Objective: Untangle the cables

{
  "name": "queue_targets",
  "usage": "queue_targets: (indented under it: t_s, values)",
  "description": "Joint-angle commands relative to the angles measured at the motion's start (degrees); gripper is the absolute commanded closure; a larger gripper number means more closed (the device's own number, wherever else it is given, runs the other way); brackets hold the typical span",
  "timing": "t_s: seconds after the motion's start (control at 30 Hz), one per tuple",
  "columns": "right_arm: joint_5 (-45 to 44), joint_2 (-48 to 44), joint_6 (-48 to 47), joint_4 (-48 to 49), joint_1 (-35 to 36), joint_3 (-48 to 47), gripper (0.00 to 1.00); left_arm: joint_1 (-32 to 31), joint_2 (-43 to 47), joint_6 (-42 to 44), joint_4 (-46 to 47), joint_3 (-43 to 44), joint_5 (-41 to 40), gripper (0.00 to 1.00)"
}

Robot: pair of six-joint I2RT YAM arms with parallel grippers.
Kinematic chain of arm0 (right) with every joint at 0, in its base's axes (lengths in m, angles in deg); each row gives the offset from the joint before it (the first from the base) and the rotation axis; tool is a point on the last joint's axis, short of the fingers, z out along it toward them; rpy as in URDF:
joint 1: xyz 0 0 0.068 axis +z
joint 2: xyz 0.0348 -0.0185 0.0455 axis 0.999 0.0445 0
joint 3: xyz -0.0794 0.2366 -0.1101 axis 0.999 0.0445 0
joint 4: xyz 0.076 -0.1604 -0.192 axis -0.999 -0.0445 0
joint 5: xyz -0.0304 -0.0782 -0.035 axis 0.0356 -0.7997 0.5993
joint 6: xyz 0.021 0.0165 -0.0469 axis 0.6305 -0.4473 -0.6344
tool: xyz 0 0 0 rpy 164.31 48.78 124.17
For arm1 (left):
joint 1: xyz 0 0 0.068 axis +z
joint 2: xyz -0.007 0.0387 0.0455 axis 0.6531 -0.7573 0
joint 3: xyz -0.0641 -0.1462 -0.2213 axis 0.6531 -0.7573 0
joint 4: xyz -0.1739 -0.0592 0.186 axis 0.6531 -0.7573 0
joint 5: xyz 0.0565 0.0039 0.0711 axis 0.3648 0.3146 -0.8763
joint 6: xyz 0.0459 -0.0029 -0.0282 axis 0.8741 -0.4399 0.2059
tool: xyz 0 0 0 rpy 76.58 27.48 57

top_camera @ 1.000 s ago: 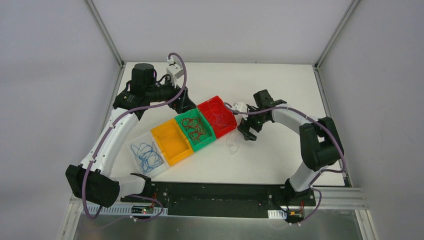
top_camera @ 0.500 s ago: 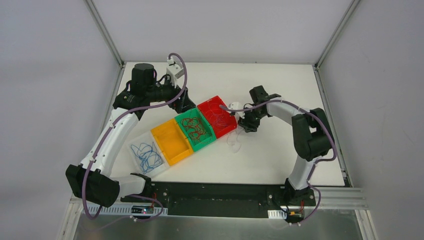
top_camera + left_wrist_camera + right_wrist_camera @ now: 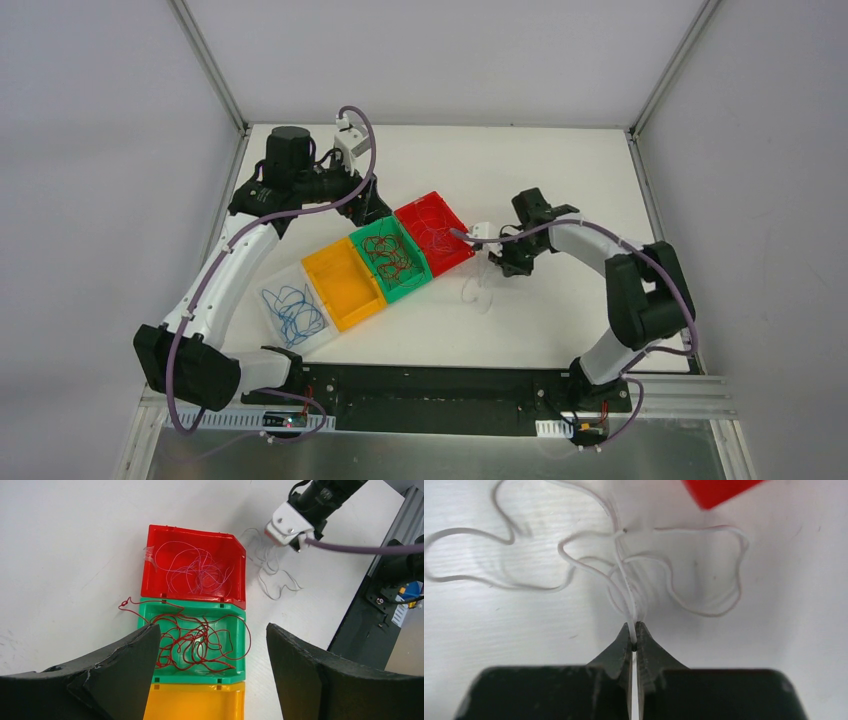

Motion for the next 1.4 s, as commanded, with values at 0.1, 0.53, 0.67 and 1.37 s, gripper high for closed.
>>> queue_targets:
  t_s: [0.1,0.53,0.67,1.37]
  values:
    - [10.78,-16.74,13.12,-10.77,-3.49,-4.08,1.00,-0.29,-0.85,-0.20,-0.36,3.18,-0.62,0.20]
    - [19.49,-21.50,41.76,-7.49,4.93,-23.36,1.00,15.10,-3.60,-14.33,1.13,8.32,-2.39,0.21]
    - [14.70,-16.42,46.70,-5.55,11.39,-31.86,1.00,20.01,-2.37,-14.18,1.13,7.63,-6.77,0.21]
    - [-20.00,10.07,42.86,-0.57,37.08,-47.68,1.00,27.28,2.83,-12.23,1.90,-0.37,-26.33,0.17]
